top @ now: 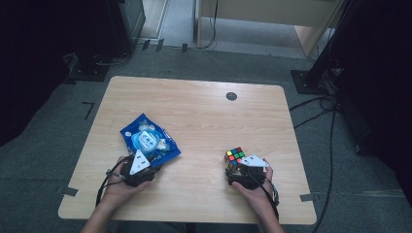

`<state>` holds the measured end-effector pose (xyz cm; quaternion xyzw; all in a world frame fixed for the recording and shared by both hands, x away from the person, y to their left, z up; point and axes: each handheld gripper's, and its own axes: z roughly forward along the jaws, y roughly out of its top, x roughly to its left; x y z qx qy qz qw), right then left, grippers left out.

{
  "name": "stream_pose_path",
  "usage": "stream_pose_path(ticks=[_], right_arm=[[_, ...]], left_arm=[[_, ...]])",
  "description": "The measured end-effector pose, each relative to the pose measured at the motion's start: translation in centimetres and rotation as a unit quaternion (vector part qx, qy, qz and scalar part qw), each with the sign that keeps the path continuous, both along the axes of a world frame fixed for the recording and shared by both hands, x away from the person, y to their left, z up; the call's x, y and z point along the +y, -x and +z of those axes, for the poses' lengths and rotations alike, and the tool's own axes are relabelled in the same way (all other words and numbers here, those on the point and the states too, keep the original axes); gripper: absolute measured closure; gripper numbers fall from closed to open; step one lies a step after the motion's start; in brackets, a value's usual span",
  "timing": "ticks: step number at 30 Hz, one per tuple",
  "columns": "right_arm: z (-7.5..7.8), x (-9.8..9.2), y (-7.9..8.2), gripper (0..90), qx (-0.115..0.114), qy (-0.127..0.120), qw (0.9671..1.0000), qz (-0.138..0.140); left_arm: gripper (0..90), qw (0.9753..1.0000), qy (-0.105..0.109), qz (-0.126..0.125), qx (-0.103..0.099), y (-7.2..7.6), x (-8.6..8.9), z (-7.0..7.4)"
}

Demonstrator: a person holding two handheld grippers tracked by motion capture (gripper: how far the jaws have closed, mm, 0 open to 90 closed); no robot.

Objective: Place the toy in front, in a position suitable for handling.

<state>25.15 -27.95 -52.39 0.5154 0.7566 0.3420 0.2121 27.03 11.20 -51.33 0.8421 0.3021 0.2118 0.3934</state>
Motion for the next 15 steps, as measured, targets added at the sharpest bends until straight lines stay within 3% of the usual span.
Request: stream_pose_path(ticks=[4, 5, 7, 9, 11, 12, 13, 14, 15], right_arm=[[0.0, 0.0, 0.0, 14.3, 0.0, 0.001, 1.0, 0.0], [0.0, 0.0, 0.0, 14.3, 0.0, 0.001, 1.0, 0.0], [0.0, 0.0, 0.0, 14.3, 0.0, 0.0, 1.0, 0.0], [0.0, 0.0, 0.0, 14.3, 0.0, 0.0, 1.0, 0.0], [0.0, 0.0, 0.0, 14.3, 0.0, 0.001, 1.0, 0.0], [0.0, 0.0, 0.0, 14.3, 0.0, 0.0, 1.0, -0.001], [0.0, 0.0, 0.0, 14.3, 0.0, 0.0, 1.0, -0.001], [0.0, 0.0, 0.0, 14.4, 0.0, 0.0, 1.0, -0.001], [0.0, 0.0, 0.0, 14.4, 0.0, 0.0, 1.0, -0.001]], left_arm=[[47.7, 0.9987, 0.027, 0.012, 0.04, 0.5, 2.5, 0.4], [45.4, 0.9987, 0.027, 0.012, 0.04, 0.5, 2.5, 0.4], [39.2, 0.997, 0.055, 0.012, 0.053, 0.6, 3.2, 0.8], [36.8, 0.9949, 0.083, 0.026, 0.05, 0.3, 3.7, 1.8], [34.1, 0.994, 0.095, 0.037, 0.039, -0.1, 3.7, 2.4], [32.1, 0.9935, 0.095, 0.053, 0.032, -0.4, 3.6, 2.7], [31.6, 0.9935, 0.095, 0.053, 0.032, -0.4, 3.6, 2.7], [30.8, 0.9918, 0.093, 0.083, 0.027, -1.1, 3.4, 2.7], [30.2, 0.9918, 0.093, 0.083, 0.027, -1.1, 3.4, 2.7]])
